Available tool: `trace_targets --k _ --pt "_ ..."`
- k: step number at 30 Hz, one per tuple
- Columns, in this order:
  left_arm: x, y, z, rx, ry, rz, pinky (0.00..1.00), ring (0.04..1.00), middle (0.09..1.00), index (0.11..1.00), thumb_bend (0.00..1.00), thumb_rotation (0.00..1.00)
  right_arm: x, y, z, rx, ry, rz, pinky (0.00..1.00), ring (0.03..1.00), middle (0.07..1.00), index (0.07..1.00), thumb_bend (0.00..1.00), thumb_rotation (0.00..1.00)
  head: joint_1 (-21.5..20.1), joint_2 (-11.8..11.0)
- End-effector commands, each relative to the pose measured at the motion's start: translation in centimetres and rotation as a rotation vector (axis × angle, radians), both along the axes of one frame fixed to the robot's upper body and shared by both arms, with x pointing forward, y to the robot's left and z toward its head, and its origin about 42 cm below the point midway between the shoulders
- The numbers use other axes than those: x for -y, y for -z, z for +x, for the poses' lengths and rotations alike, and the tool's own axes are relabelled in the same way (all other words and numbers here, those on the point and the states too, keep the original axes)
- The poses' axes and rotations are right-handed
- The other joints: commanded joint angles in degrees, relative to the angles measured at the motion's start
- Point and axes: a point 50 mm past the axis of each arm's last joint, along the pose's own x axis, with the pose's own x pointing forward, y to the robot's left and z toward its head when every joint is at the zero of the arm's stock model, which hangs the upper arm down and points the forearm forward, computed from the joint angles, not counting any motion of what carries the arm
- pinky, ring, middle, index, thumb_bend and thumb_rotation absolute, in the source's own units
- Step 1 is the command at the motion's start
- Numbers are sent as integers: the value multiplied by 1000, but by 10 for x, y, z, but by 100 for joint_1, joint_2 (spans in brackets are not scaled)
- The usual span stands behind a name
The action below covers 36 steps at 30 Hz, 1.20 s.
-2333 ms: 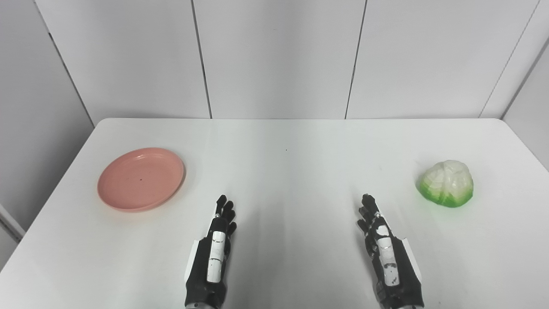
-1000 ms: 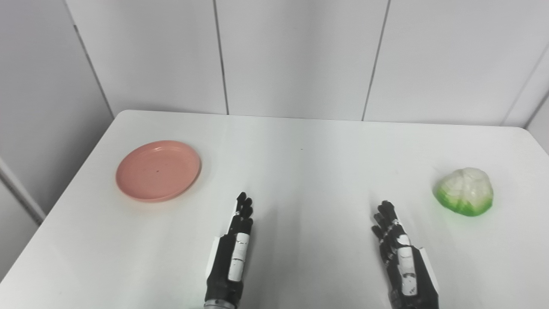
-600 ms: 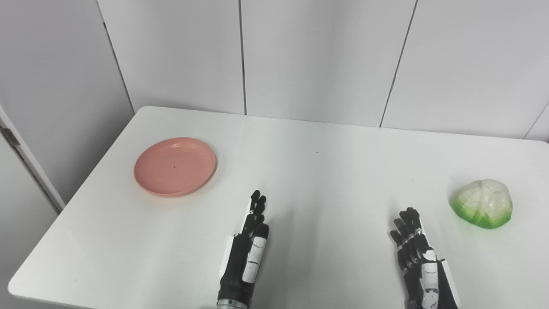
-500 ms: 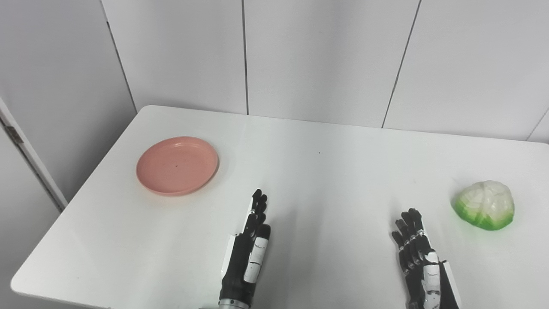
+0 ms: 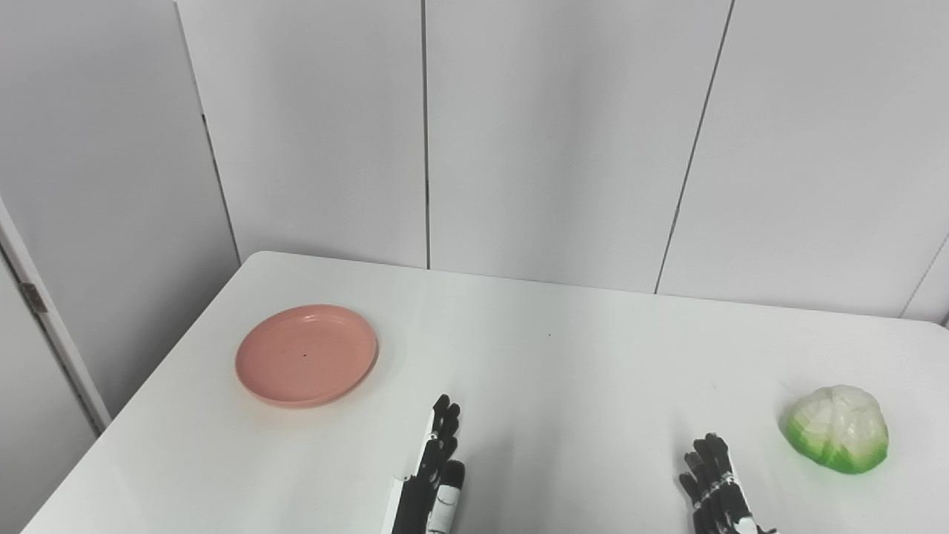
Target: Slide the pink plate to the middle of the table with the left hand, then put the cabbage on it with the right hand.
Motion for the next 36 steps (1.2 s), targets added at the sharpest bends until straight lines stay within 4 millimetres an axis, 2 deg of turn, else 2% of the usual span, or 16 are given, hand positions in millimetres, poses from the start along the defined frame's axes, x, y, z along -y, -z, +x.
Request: trace_targets --k 1,4,10,15,22,24,27,29,31,36 --pt "5 16 -3 -79 28 5 1000 999 988 1000 767 1000 4 22 -8 -90 32 -6 1000 1000 987 992 836 1000 -15 11" --pt "4 16 -3 -78 26 3 1000 997 987 1000 770 1000 3 22 -8 -87 32 -8 1000 1000 985 991 836 1000 -26 31" --pt "1 6 0 -43 25 -8 1000 994 990 1000 769 1000 0 17 -7 -86 31 -9 1000 992 980 985 845 1000 -71 211" --pt "-4 -17 8 27 52 -39 1000 1000 1000 1000 791 991 2 15 -4 -83 39 -8 1000 983 972 977 831 1000 -123 334" --pt "-13 -51 19 101 53 -122 999 982 983 1000 896 942 4 16 -5 -95 41 -7 996 971 960 959 838 1000 -145 433" --pt "-17 -63 25 131 55 -126 953 950 954 1000 906 931 4 16 -6 -101 45 -11 981 961 950 947 846 1000 -153 470" --pt "-25 -79 35 165 52 -124 906 910 902 959 950 918 2 15 -6 -105 48 -19 960 947 939 927 843 1000 -169 503" --pt "-32 -88 44 182 41 -122 888 893 868 897 980 899 2 15 -6 -105 50 -24 945 937 935 916 843 1000 -190 517" --pt "-42 -98 54 208 29 -95 870 890 862 873 991 898 1 15 -7 -103 53 -32 938 933 931 911 842 1000 -214 529" --pt "-59 -115 74 267 9 -61 824 849 818 816 929 939 1 14 -8 -111 56 -31 913 919 917 885 851 1000 -230 563"
